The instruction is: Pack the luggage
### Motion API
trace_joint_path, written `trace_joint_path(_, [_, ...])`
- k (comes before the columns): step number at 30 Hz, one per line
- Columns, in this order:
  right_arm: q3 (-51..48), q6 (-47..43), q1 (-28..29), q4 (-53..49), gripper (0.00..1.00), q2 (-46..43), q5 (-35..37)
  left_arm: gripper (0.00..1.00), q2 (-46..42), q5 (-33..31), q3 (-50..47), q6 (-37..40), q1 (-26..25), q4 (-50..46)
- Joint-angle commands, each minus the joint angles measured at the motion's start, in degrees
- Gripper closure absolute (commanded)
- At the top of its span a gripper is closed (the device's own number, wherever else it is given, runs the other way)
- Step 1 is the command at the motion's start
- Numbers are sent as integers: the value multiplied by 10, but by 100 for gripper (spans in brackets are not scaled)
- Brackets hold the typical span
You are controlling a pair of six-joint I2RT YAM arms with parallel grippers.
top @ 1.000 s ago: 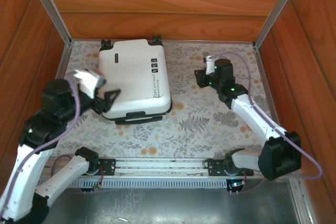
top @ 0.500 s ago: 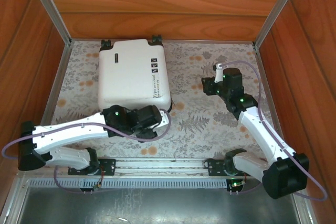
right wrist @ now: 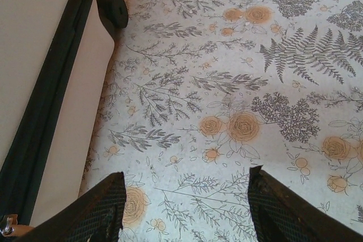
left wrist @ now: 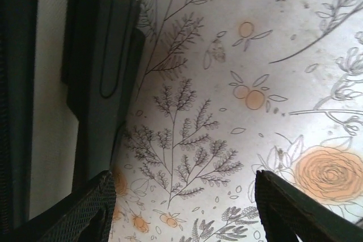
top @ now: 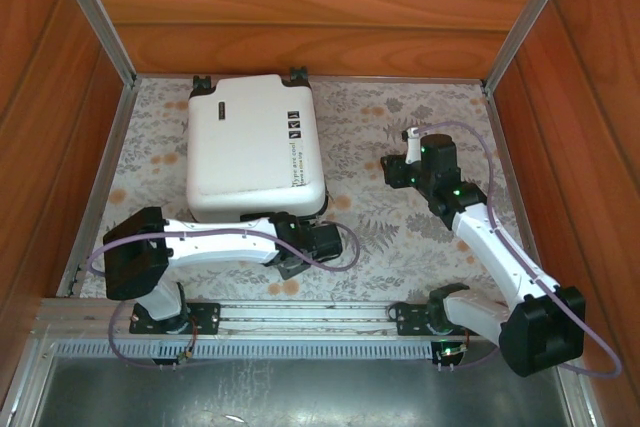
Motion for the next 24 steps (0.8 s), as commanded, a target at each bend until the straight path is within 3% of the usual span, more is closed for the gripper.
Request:
trace_joint_path(1, [-6, -8, -2, 9, 38, 7, -13, 30, -1, -29, -11, -28, 19, -13])
trace_joint_path(14, [-12, -13, -2, 17, 37, 19, -19, 27, -7, -158, -18, -83, 40, -12])
trace_joint_path(20, [-13, -9, -2, 20, 38, 28, -24, 26, 16, -139, -16, -83, 78, -8])
trace_joint_path(24, [-16, -8, -2, 21, 38, 26, -19, 26, 48, -74, -11, -55, 87, 12])
